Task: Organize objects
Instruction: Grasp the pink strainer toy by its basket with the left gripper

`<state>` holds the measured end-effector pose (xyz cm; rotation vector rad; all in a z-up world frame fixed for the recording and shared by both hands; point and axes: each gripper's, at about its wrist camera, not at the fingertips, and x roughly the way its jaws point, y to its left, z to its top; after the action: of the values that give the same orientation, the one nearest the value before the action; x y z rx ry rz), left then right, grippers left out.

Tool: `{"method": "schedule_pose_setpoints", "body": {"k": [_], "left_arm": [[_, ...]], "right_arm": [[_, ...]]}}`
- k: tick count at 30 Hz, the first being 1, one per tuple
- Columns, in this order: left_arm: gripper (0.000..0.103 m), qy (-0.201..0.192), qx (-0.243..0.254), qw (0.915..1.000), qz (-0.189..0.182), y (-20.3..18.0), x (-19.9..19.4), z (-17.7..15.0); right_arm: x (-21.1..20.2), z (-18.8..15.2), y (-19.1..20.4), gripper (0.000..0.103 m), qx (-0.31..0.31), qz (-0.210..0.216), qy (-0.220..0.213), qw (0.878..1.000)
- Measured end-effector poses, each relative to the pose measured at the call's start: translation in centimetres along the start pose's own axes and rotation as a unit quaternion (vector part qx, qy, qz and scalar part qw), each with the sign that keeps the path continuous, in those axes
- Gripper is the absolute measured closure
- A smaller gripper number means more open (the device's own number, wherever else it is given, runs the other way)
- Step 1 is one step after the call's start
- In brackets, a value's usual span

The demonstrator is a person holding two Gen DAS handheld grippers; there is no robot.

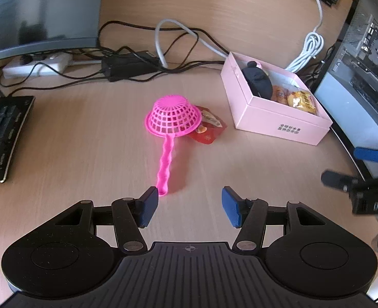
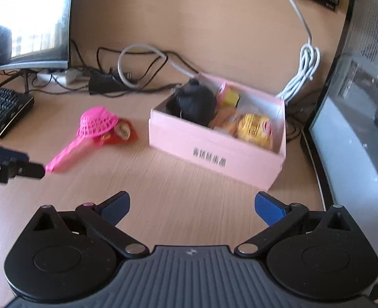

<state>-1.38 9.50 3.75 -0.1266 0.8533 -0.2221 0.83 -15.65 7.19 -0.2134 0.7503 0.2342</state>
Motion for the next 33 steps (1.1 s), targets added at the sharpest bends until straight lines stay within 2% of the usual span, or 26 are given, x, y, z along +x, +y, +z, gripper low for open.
{"method": "schedule_pose_setpoints", "body": {"k": [6,9,12,15,19,23,27,33], "left_arm": [[0.044,0.007,0.006,0.9999,-0.008,-0.4,0.7,0.2],[0.044,-0.002,0.010,0.9998,-0.018,-0.3,1.0,0.7],[0.044,-0.029,0.019,0.9993,-0.016,0.3,1.6,2.3],[0.044,-0.038,-0.010,0.9992,-0.002,2.0,3.3,4.8],[0.044,-0.029,-0.029,0.9991,-0.001,3.5,6.5,7.6],[0.044,0.006,-0.023,0.9997,-0.011,3.0,9.7,9.1],[0.037,0.023,0.007,0.9997,0.000,1.9,11.6,8.7],[0.040,0.017,-0.019,0.9996,-0.013,2.9,9.4,6.9]], "right_arm": [[0.0,-1.2,-0.1,0.000,0.005,-0.010,0.015,1.000],[0.2,-1.6,-0.1,0.000,0.012,-0.014,0.023,1.000],[0.3,-2.2,0.2,0.000,0.018,-0.012,0.032,0.999],[0.3,-2.8,0.8,0.000,0.014,-0.012,0.039,0.999],[0.0,-4.1,1.7,0.000,-0.016,-0.020,0.043,0.999],[-0.7,-5.0,2.1,0.000,-0.030,-0.022,0.041,0.998],[-1.2,-5.5,2.0,0.000,-0.027,-0.027,0.042,0.998],[-0.6,-5.4,1.5,0.000,-0.016,-0.026,0.048,0.998]]}}
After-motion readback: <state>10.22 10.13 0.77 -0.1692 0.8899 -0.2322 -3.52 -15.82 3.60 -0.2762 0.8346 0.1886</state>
